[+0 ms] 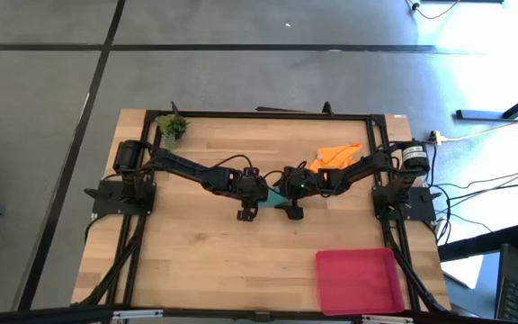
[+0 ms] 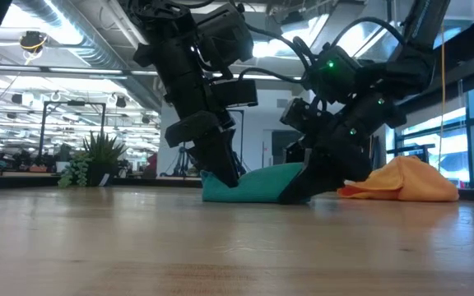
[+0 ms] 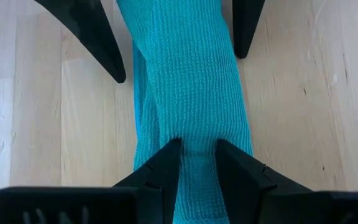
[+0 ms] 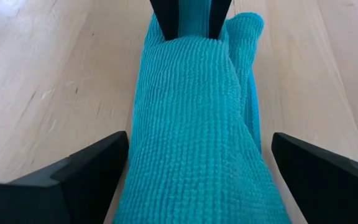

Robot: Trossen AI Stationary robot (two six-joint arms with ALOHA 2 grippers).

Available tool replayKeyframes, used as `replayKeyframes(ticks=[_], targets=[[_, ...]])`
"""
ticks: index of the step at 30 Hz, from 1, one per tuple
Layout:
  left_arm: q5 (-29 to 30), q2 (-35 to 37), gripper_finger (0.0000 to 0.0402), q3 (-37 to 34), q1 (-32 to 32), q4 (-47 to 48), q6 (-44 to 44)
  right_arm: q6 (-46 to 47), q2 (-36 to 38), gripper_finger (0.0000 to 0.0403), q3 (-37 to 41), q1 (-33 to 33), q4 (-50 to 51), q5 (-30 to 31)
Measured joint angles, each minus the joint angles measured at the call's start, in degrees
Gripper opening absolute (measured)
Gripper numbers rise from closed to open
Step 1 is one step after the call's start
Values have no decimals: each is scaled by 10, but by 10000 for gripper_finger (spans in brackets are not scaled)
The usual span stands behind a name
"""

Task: Roll microfiber towels into tight, uniform cylinder then place into a basket
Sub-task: Put the blue microfiber cloth into the red bin

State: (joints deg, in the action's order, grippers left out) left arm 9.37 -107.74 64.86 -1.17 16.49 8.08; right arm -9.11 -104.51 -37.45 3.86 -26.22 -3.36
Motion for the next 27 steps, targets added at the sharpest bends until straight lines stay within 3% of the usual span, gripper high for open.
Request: replayKeyframes(ticks=[14,27], targets=[[0,0,97,0,0,0,0,1,-1,375,0,0,2,-10],[0,0,97,0,0,0,0,1,-1,270,1,-1,3,-17]])
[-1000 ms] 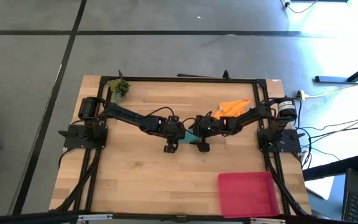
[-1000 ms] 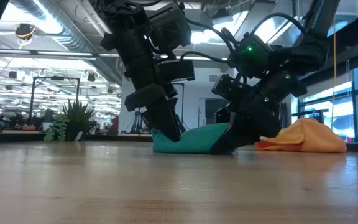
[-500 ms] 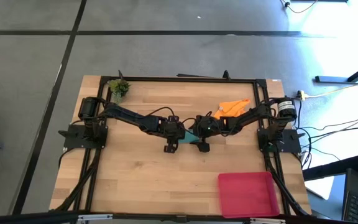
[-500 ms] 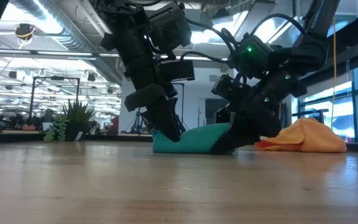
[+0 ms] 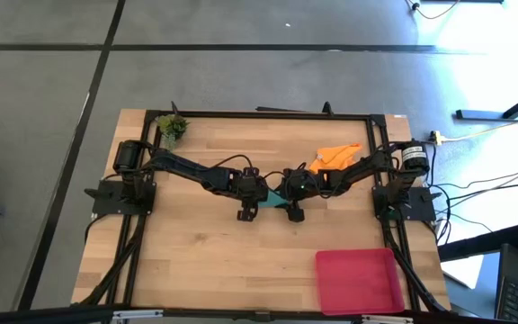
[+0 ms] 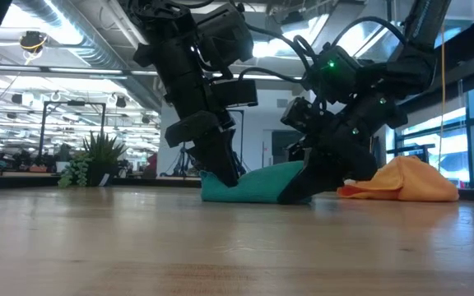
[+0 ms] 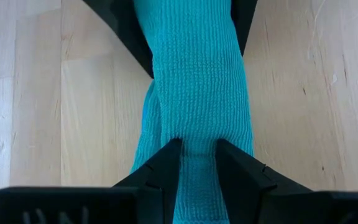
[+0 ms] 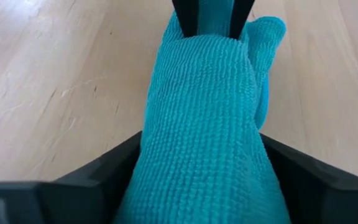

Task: Roll microfiber towels into tight, uniform cylinder then place into a basket
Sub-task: Put the blue microfiber cloth into the red bin

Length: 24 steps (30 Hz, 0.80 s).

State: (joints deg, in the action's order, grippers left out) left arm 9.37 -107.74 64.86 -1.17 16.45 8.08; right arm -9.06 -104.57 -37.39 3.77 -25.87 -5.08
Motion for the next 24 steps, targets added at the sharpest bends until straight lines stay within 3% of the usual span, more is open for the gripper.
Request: replayKeyframes(ticks=[10,24], targets=[[0,0,97,0,0,0,0,-1,0,178,0,0,0,1],[0,0,97,0,0,-12,-1,-2,0,96,0,1,0,5]])
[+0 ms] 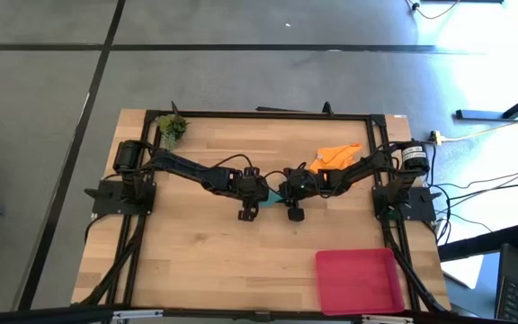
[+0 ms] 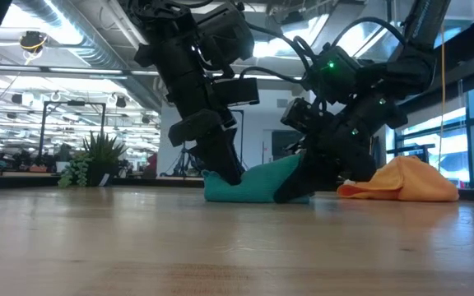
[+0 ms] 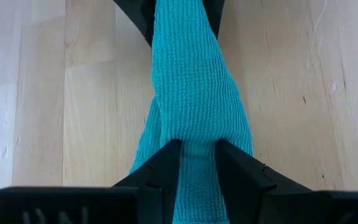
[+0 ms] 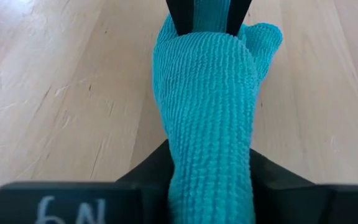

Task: Roll microfiber towels into tight, uniform cylinder then place into a basket
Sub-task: Put the blue microfiber cloth into the red bin

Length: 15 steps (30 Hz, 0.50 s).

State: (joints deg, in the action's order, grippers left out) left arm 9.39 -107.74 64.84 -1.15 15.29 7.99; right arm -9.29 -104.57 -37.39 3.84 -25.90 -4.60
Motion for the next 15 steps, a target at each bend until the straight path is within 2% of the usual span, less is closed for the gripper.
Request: replayKeyframes(ticks=[8,15], targets=[[0,0,97,0,0,0,-16,-1,0,74,0,0,0,0],[0,0,97,0,0,0,-23,-2,0,72,0,0,0,0]])
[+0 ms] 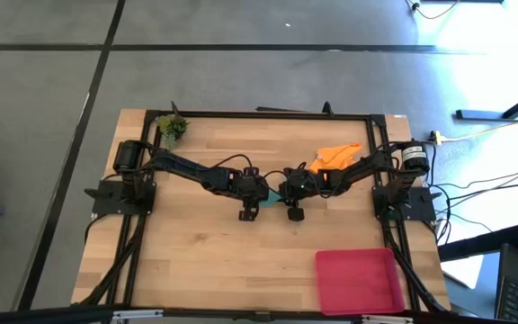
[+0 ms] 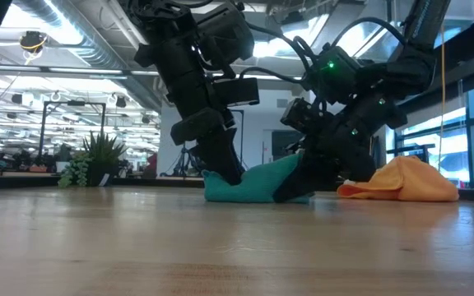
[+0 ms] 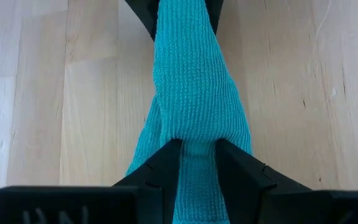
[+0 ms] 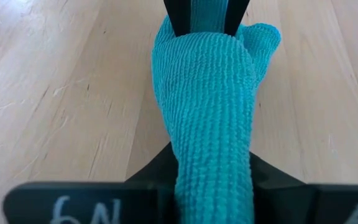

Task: Roll microfiber towels into tight, uniform cylinder then place into a basket
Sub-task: Put the blue microfiber cloth into the red bin

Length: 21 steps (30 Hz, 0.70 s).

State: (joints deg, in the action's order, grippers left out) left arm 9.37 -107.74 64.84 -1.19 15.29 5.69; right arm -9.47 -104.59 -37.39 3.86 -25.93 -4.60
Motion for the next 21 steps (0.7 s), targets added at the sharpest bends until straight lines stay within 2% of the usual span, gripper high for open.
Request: replayKeyframes(ticks=[11,21], targets=[[2,0,99,0,-1,0,5,0,0,71,0,0,0,0],[20,0,140,0,-1,2,14,2,0,71,0,0,0,-13]])
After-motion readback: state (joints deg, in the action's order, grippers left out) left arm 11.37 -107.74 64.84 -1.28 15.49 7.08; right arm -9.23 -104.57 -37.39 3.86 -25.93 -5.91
